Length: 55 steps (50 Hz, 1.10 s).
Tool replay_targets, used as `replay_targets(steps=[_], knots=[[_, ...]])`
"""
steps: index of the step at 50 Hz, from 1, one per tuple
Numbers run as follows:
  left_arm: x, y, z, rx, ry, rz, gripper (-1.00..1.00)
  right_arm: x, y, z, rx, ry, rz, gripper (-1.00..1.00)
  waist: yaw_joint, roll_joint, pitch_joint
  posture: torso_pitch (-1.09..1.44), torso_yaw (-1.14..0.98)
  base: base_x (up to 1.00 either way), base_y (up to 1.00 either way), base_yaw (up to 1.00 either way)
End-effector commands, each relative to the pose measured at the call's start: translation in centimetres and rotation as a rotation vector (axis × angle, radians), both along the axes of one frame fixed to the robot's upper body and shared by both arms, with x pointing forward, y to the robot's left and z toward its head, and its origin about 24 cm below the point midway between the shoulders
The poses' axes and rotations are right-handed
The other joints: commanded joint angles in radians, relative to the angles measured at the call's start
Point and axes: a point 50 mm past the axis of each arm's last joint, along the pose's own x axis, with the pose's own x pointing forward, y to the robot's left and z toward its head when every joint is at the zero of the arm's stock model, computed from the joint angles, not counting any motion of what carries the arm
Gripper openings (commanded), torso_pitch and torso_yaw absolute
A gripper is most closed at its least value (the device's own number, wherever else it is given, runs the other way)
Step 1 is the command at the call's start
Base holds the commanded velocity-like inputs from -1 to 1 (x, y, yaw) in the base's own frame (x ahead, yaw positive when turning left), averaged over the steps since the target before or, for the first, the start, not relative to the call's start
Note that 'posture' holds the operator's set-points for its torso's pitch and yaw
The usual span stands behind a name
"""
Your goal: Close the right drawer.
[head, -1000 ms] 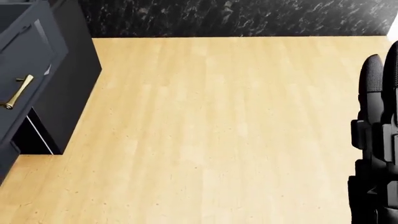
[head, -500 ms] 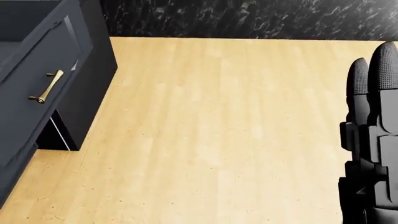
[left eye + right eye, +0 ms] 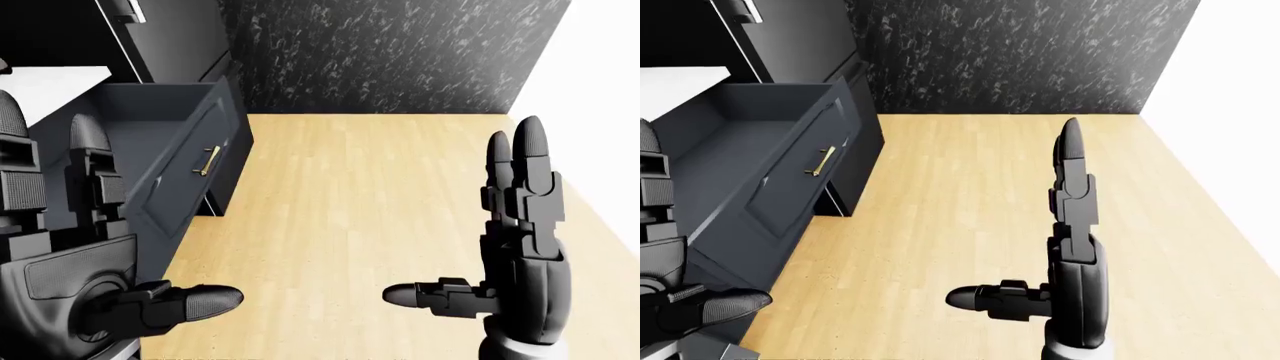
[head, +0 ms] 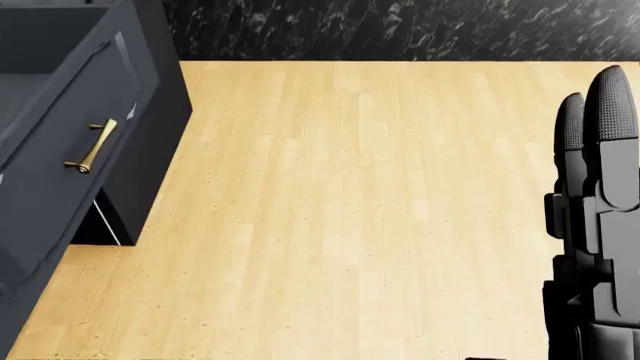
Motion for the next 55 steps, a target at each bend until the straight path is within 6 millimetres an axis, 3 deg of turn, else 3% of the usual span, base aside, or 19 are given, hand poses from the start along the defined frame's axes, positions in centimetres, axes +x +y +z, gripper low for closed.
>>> replay_targets(steps=[1,4,5,6,13,17,18,20,26,30,31,32,38,41,43,44,47,51,55], knots=[[-0.5,0.1,0.6,0.005,-0.047,0.01,1.0,-0.3,0.2,0.7,0.001,-0.052,0.01,1.0,0.002,0.002,-0.004,0.0,0.0,0.0,0.16,0.0],[-0.4,0.0,0.7,0.006,-0.047,0.009,1.0,-0.3,0.2,0.7,0.001,-0.052,0.01,1.0,0.008,0.091,-0.019,0.0,0.0,0.0,0.14,0.0],[-0.4,0.0,0.7,0.005,-0.046,0.009,1.0,-0.4,0.2,0.7,0.002,-0.05,0.01,1.0,0.015,0.043,-0.007,0.0,0.0,0.0,0.13,0.0],[-0.4,0.1,0.7,0.006,-0.046,0.01,1.0,-0.4,0.2,0.7,0.002,-0.05,0.011,1.0,0.01,0.055,-0.008,0.0,0.0,0.0,0.12,0.0],[-0.4,0.1,0.7,0.005,-0.046,0.01,1.0,-0.1,0.2,0.6,0.0,-0.044,0.002,1.0,0.011,-0.012,-0.008,0.0,0.0,0.0,0.13,0.0],[-0.4,0.1,0.6,0.004,-0.047,0.01,1.0,0.0,0.2,0.5,0.0,-0.041,0.003,1.0,0.005,-0.101,-0.029,0.0,0.0,0.0,0.14,0.0],[-0.4,0.1,0.6,0.005,-0.046,0.009,1.0,0.0,0.2,0.4,-0.001,-0.04,0.001,1.0,-0.007,-0.049,-0.013,0.0,0.0,0.0,0.12,0.0],[-0.5,0.1,0.6,0.006,-0.047,0.009,1.0,0.1,0.1,0.4,0.0,-0.039,-0.001,1.0,-0.001,-0.065,-0.017,0.0,0.0,0.0,0.14,0.0],[-0.5,0.1,0.6,0.006,-0.047,0.009,1.0,0.2,0.1,0.3,-0.002,-0.035,-0.003,1.0,0.005,-0.012,-0.003,0.0,0.0,0.0,0.13,0.0],[-0.5,0.1,0.6,0.006,-0.046,0.01,1.0,0.3,0.1,0.3,-0.003,-0.032,-0.003,1.0,0.008,0.088,-0.017,0.0,0.0,0.0,0.13,0.0],[-0.4,0.1,0.6,0.006,-0.046,0.01,1.0,0.4,0.1,0.3,-0.002,-0.032,-0.003,1.0,0.016,0.043,-0.005,0.0,0.0,0.02,0.13,0.0],[-0.5,0.1,0.6,0.006,-0.047,0.01,1.0,0.4,0.2,0.2,-0.003,-0.031,-0.001,1.0,0.01,0.054,-0.003,0.0,0.0,0.01,0.12,0.0],[-0.5,0.1,0.6,0.007,-0.048,0.011,1.0,0.6,0.2,0.1,-0.008,-0.027,-0.003,1.0,0.011,0.002,-0.009,0.0,0.0,0.01,0.13,0.0],[-0.5,0.1,0.6,0.006,-0.047,0.01,1.0,0.6,0.2,0.1,-0.008,-0.024,-0.003,1.0,0.01,-0.037,-0.008,0.0,0.0,0.01,0.13,0.0],[-0.5,0.1,0.6,0.006,-0.048,0.011,1.0,0.7,0.2,0.1,-0.008,-0.024,-0.003,1.0,0.008,-0.091,-0.023,0.0,0.0,0.01,0.13,0.0],[-0.5,0.1,0.6,0.006,-0.048,0.011,1.0,0.7,0.2,0.1,-0.008,-0.024,-0.003,1.0,-0.004,-0.053,-0.014,0.0,0.0,0.02,0.13,0.0],[-0.4,0.1,0.7,0.006,-0.048,0.011,1.0,0.7,0.2,0.1,-0.007,-0.022,-0.003,1.0,0.0,-0.06,-0.016,0.0,0.0,0.01,0.14,0.0],[-0.4,0.1,0.7,0.005,-0.048,0.011,1.0,0.8,0.1,0.1,-0.006,-0.021,-0.003,1.0,0.006,-0.028,-0.006,0.0,0.0,0.01,0.14,0.0],[-0.4,0.1,0.7,0.005,-0.048,0.011,1.0,0.8,0.2,0.1,-0.007,-0.02,-0.003,1.0,0.002,0.051,-0.014,0.0,0.0,0.01,0.13,0.0]])
